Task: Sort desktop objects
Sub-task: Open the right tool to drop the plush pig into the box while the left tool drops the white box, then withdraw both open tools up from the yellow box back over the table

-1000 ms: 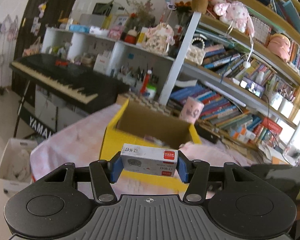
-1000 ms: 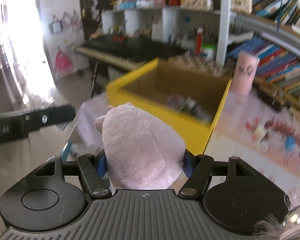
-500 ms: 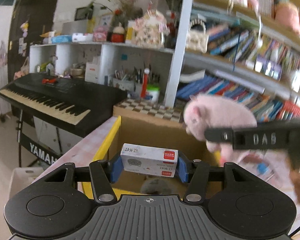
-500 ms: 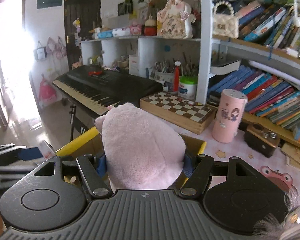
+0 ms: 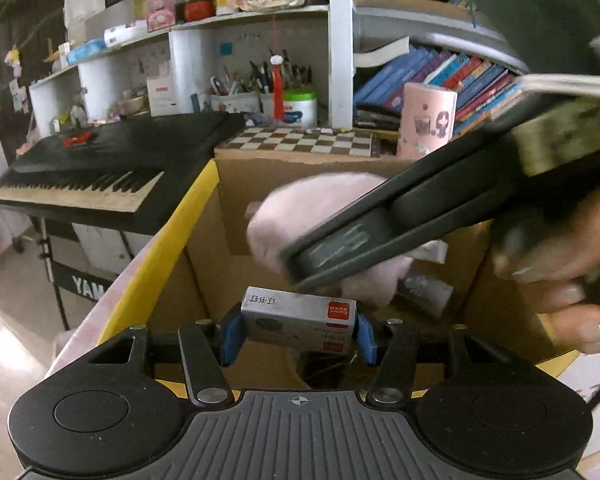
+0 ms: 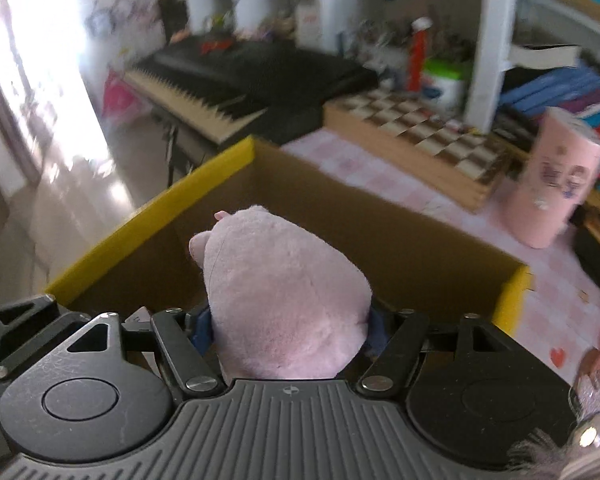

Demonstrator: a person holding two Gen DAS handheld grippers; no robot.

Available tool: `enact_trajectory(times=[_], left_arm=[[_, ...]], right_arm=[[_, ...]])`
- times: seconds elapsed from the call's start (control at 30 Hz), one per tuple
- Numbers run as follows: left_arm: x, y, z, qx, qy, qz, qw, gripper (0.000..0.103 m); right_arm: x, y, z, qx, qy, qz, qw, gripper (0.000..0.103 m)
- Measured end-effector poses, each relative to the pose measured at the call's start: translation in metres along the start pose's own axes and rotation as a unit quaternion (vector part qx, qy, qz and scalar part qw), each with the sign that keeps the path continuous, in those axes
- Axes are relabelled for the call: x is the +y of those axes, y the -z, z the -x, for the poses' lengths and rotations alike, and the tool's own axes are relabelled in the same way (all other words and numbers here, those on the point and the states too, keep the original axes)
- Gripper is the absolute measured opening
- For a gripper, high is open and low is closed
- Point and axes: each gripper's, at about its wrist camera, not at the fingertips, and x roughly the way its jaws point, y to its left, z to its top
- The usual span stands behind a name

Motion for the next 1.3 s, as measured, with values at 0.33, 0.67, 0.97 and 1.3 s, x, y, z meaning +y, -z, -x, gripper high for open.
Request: enact_trajectory(times=[0.33, 0.67, 0.97, 1.3], left_arm=[[-0.004, 0.002, 0.026, -0.044, 0.005, 0.027, 0.9986, 0.078], [0.001, -0.001, 0.092, -0.136, -0.011, 0.045, 0.9896, 0.093], [0.015, 0.009, 0.144, -0.178, -0.022, 0.085, 0.9801, 0.095], [0.008, 0.046, 0.195, -0.185, 0.006, 0.084, 0.9792, 0.1]], right_arm=[[0.009, 0.003, 0.024, -0.063, -0.003, 0.007, 0.998, 0.086], [0.005, 0.03, 0.117, -0.178, 0.016, -0.055, 0.982, 0.086], [0.007, 0.078, 0.175, -0.242, 0.069, -0.095, 0.963, 0.086], [0.042, 0.153, 0.215, -0.236, 0.129, -0.128, 0.955, 0.083]])
